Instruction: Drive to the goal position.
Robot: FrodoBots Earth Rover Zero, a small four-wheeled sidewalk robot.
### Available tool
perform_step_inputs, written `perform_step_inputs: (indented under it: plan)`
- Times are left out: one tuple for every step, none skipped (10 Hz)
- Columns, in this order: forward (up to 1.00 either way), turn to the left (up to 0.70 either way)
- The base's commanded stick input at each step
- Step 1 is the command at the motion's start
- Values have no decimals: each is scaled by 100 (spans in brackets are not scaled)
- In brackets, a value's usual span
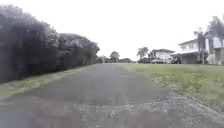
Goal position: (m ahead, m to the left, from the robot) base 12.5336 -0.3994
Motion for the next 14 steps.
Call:
perform_step_inputs:
  plan:
    - [85,33]
    - [85,14]
    - [85,4]
    - [85,0]
    - [85,0]
    - [85,0]
    - [85,0]
    - [85,0]
    - [85,0]
    - [85,0]
    - [85,15]
    - [85,26]
    - [85,33]
    - [85,12]
